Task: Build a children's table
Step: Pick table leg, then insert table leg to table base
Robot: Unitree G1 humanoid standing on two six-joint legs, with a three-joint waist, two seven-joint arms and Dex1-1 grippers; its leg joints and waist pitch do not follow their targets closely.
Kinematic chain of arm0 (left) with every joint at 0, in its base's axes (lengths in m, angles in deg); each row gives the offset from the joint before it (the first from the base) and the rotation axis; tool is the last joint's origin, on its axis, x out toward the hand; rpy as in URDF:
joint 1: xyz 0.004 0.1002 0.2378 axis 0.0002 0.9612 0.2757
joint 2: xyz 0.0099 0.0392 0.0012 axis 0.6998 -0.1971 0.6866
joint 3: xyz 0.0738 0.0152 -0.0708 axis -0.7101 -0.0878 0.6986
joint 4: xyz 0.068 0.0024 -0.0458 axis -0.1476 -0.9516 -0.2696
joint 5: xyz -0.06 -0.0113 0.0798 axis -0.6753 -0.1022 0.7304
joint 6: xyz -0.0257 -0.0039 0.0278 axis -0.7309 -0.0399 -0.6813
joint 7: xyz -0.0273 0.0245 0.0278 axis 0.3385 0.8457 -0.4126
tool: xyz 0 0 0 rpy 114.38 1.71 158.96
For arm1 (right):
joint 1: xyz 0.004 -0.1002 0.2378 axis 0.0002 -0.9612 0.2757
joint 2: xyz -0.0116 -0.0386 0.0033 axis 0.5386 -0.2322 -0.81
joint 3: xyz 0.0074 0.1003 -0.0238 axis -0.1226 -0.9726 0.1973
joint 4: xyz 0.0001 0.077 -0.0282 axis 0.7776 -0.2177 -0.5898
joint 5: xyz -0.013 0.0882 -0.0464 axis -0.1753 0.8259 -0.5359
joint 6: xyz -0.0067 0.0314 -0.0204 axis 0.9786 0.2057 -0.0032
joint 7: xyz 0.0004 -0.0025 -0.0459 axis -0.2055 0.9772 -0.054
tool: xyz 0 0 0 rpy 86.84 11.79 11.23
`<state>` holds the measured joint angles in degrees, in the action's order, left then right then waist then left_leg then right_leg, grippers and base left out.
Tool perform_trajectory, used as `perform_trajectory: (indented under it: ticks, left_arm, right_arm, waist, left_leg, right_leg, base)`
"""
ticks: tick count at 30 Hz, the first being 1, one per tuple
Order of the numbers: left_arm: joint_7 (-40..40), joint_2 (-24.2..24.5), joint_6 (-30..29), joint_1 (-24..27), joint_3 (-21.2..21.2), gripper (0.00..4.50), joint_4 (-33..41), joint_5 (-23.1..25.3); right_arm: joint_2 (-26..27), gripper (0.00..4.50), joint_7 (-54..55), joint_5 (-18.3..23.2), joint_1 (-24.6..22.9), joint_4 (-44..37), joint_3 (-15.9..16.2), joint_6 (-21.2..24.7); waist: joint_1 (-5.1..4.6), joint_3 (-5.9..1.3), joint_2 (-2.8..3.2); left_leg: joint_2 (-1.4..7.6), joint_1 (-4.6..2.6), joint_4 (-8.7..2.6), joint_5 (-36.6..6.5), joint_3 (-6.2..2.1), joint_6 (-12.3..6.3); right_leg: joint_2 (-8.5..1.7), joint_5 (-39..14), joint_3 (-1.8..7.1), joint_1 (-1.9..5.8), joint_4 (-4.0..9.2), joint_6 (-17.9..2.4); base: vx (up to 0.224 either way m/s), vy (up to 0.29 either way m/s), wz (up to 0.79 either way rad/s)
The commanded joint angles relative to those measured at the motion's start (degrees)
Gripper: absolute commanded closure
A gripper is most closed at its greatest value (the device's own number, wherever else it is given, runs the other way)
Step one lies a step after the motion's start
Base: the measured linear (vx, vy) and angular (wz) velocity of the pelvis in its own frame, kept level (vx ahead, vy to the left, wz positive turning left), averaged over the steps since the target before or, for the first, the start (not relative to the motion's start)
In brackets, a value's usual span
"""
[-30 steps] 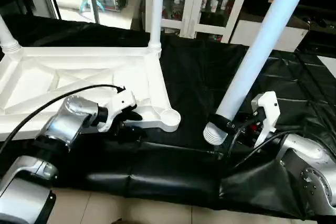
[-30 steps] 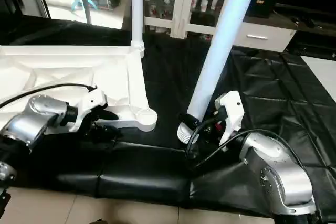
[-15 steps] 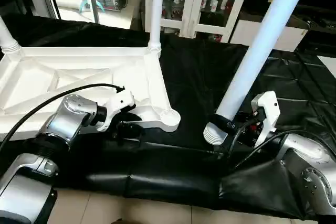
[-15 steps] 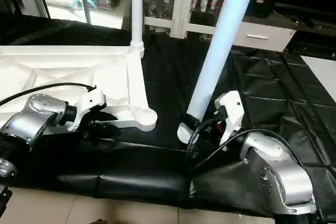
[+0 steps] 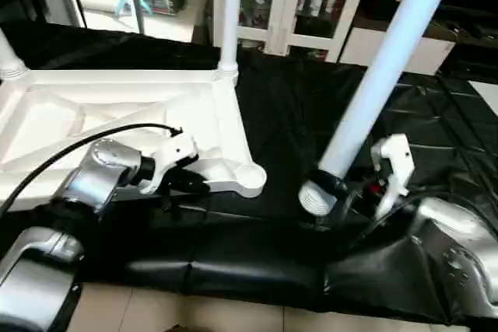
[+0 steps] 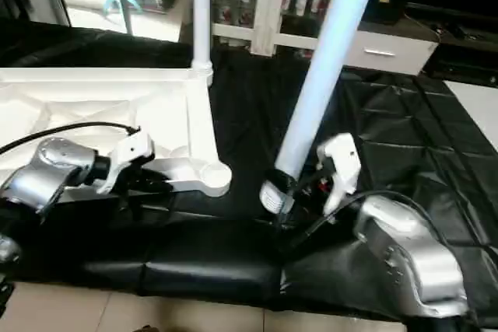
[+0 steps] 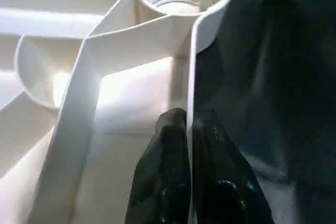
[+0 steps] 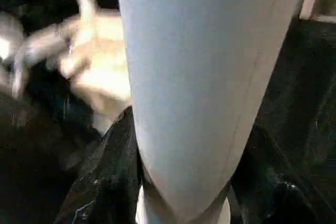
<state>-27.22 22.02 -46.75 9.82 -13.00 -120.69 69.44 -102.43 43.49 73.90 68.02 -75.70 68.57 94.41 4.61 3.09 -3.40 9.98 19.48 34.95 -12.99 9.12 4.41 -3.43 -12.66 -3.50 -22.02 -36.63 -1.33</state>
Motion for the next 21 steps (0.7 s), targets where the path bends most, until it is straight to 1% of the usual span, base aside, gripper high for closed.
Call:
perform_trajectory:
  ticks: [1, 2, 3, 4, 5, 6, 7, 8, 9, 10, 11, 12, 13, 14, 15, 16, 17, 18, 20, 21]
  left_arm:
    - [0.12, -1.04, -2.41, 3.16, -1.66, 4.45, 5.18, -0.37]
    - [0.39, -1.21, -2.98, 4.32, -2.03, 4.45, 7.18, -0.48]
    - [1.12, -1.86, -4.21, 7.32, -3.34, 4.45, 12.5, -0.69]
    - [1.48, -2.15, -4.61, 8.3, -3.8, 4.45, 14.33, -0.74]
    - [1.48, -2.15, -4.61, 8.3, -3.8, 4.45, 14.33, -0.74]
    - [2.41, -3.14, -5.71, 9.73, -4.66, 4.45, 17.83, -0.97]
    - [2.57, -3.33, -5.87, 9.92, -4.8, 4.45, 18.38, -1.02]
    - [3.11, -4.13, -6.39, 10.5, -5.14, 4.45, 20.29, -1.32]
    - [4.23, -5.33, -6.35, 11.07, -5.38, 4.45, 22.44, -0.97]
    - [4.23, -5.33, -6.35, 11.07, -5.38, 4.45, 22.44, -0.97]
    - [4.77, -5.72, -6.08, 11.19, -5.35, 4.45, 22.98, -0.49]
    - [5.63, -6.14, -6.86, 11.47, -5.23, 4.45, 23.98, 0.09]
    - [6.4, -6.46, -7.68, 11.76, -5.12, 4.45, 24.9, 0.58]
    - [6.99, -6.62, -8.32, 11.91, -5.12, 4.45, 25.53, 0.9]
    - [7.22, -6.73, -8.61, 11.89, -5.14, 4.45, 25.73, 0.98]
    - [7.39, -6.81, -8.88, 11.89, -5.15, 4.45, 25.92, 1.03]
    - [7.8, -6.95, -9.26, 11.84, -5.14, 4.45, 26.15, 1.16]
    - [8.0, -6.96, -9.59, 11.91, -5.14, 4.45, 26.52, 1.16]
    - [8.4, -6.98, -10.01, 12.1, -5.14, 4.45, 27.16, 1.34]
    - [8.55, -6.99, -10.35, 12.36, -5.07, 4.45, 27.7, 1.56]
  right_arm:
    - [0.85, 2.64, 3.64, 1.87, 2.69, 1.18, -3.07, 2.1]
    - [1.48, 2.64, 4.7, 2.28, 3.58, 1.88, -3.52, 2.99]
    - [2.26, 2.64, 5.81, 3.73, 5.42, 3.36, -4.13, 5.76]
    - [2.34, 2.64, 5.92, 4.01, 5.95, 3.73, -4.08, 6.61]
    - [2.34, 2.64, 5.92, 4.01, 5.95, 3.73, -4.08, 6.61]
    - [1.88, 2.64, 4.87, 4.67, 6.85, 3.99, -3.25, 8.63]
    - [1.78, 2.64, 4.66, 4.71, 6.98, 4.01, -3.07, 8.86]
    - [1.26, 2.64, 3.78, 4.63, 7.34, 3.93, -2.35, 9.8]
    - [0.47, 2.64, 2.69, 4.42, 7.72, 4.14, -1.25, 11.24]
    - [0.47, 2.64, 2.69, 4.42, 7.72, 4.14, -1.25, 11.24]
    - [0.22, 2.64, 2.47, 4.41, 7.82, 4.39, -0.9, 11.85]
    - [-0.43, 2.64, 1.82, 4.22, 7.87, 4.85, -0.11, 12.28]
    - [-1.19, 2.64, 0.97, 4.07, 7.86, 5.3, 0.79, 12.69]
    - [-1.85, 2.64, 0.06, 4.04, 7.81, 5.93, 1.62, 13.12]
    - [-2.11, 2.64, -0.53, 4.02, 7.87, 6.43, 2.1, 13.3]
    - [-2.29, 2.64, -0.95, 4.02, 7.93, 6.79, 2.44, 13.44]
    - [-2.43, 2.64, -1.96, 3.93, 8.16, 7.27, 3.05, 13.31]
    - [-2.46, 2.64, -2.53, 3.71, 8.42, 7.66, 3.56, 13.29]
    - [-2.5, 2.64, -3.47, 3.23, 9.08, 8.65, 4.36, 13.08]
    - [-2.7, 2.64, -3.96, 2.49, 9.48, 9.29, 5.08, 12.64]
  waist:
    - [-0.14, -3.41, 0.54]
    - [-0.08, -3.35, 0.56]
    - [-0.09, -3.27, 0.32]
    - [0.0, -3.21, 0.23]
    - [0.27, -3.27, 0.37]
    - [0.65, -3.25, 0.35]
    - [0.66, -3.28, 0.03]
    - [0.81, -3.29, -0.08]
    - [0.8, -3.22, -0.55]
    - [0.85, -3.19, -0.35]
    - [0.85, -3.14, -0.28]
    - [0.82, -3.11, -0.72]
    - [0.96, -2.99, -0.5]
    - [1.05, -2.96, -1.02]
    - [1.04, -2.91, -0.95]
    - [0.98, -2.86, -1.0]
    - [0.86, -2.89, -1.37]
    - [0.88, -2.91, -1.38]
    - [0.85, -3.0, -1.24]
    - [0.71, -3.02, -1.52]
  left_leg:
    - [3.9, -0.09, -4.9, -1.64, -1.03, -0.01]
    - [3.83, -0.21, -4.88, -1.11, -0.88, -0.26]
    - [3.65, -0.11, -4.77, -0.37, -0.67, -0.71]
    - [3.57, 0.0, -4.81, -0.41, -0.59, -0.9]
    - [3.54, -0.23, -4.72, -0.59, -0.41, -1.01]
    - [3.45, -0.58, -4.6, -0.3, 0.01, -1.52]
    - [3.55, -0.4, -4.66, -0.07, 0.04, -1.59]
    - [3.57, -0.25, -4.69, 0.14, 0.01, -1.64]
    - [3.57, -0.21, -4.68, 0.34, 0.02, -1.81]
    - [3.57, -0.22, -4.7, 0.4, -0.01, -1.88]
    - [3.54, -0.25, -4.69, 0.24, 0.03, -1.94]
    - [3.54, -0.25, -4.67, -0.41, 0.12, -1.97]
    - [3.51, -0.29, -4.69, -1.11, 0.16, -1.82]
    - [3.49, -0.15, -4.73, -1.06, 0.13, -1.87]
    - [3.47, -0.21, -4.72, -1.48, 0.18, -1.8]
    - [3.39, -0.11, -4.74, -2.01, 0.15, -1.63]
    - [3.35, 0.03, -4.7, -2.04, 0.15, -1.63]
    - [3.36, 0.04, -4.72, -1.75, 0.08, -1.64]
    - [3.41, 0.0, -4.66, -1.19, 0.05, -1.74]
    - [3.39, 0.07, -4.63, -0.53, 0.04, -1.98]
  right_leg:
    - [-5.95, 1.67, 3.5, 2.9, 3.3, -13.86]
    - [-5.81, 2.12, 3.48, 2.74, 3.43, -13.99]
    - [-5.71, 2.72, 3.55, 2.95, 3.33, -14.2]
    - [-5.66, 1.85, 3.58, 3.01, 3.51, -13.78]
    - [-5.65, 1.19, 3.62, 2.89, 3.61, -13.54]
    - [-5.33, 1.75, 3.77, 2.56, 3.52, -13.39]
    - [-5.34, 1.98, 3.7, 2.77, 3.44, -13.38]
    - [-5.4, 1.27, 3.58, 2.86, 3.47, -12.92]
    - [-5.37, 0.41, 3.54, 2.86, 3.52, -12.5]
    - [-5.39, -0.13, 3.53, 2.85, 3.52, -12.28]
    - [-5.4, -0.78, 3.54, 2.76, 3.63, -11.96]
    - [-5.45, -2.42, 3.57, 2.7, 3.88, -11.39]
    - [-5.55, -4.36, 3.6, 2.61, 4.05, -10.85]
    - [-5.58, -6.03, 3.6, 2.7, 4.16, -10.03]
    - [-5.59, -6.93, 3.61, 2.54, 4.27, -9.8]
    - [-5.59, -8.67, 3.56, 2.51, 4.47, -9.21]
    - [-5.57, -9.27, 3.55, 2.53, 4.54, -8.82]
    - [-5.56, -9.63, 3.5, 2.48, 4.52, -8.44]
    - [-5.59, -8.75, 3.48, 2.44, 4.36, -8.52]
    - [-5.48, -7.73, 3.4, 2.41, 4.2, -8.73]
  base:
    - [0.0, 0.0, 0.0]
    - [0.0, 0.0, 0.0]
    - [0.0, 0.0, 0.0]
    - [0.0, 0.0, 0.0]
    - [0.0, 0.0, 0.0]
    - [0.0, 0.0, 0.0]
    - [0.0, 0.0, 0.0]
    - [0.0, 0.0, 0.0]
    - [0.0, 0.0, 0.0]
    - [0.0, 0.0, 0.0]
    - [0.0, 0.0, 0.0]
    - [0.0, 0.0, 0.0]
    - [0.0, 0.0, 0.0]
    - [0.0, 0.0, 0.0]
    - [0.0, 0.0, 0.0]
    - [0.0, 0.0, 0.0]
    - [0.0, 0.0, 0.0]
    - [0.0, 0.0, 0.0]
    - [0.0, 0.0, 0.0]
    - [0.0, 0.0, 0.0]
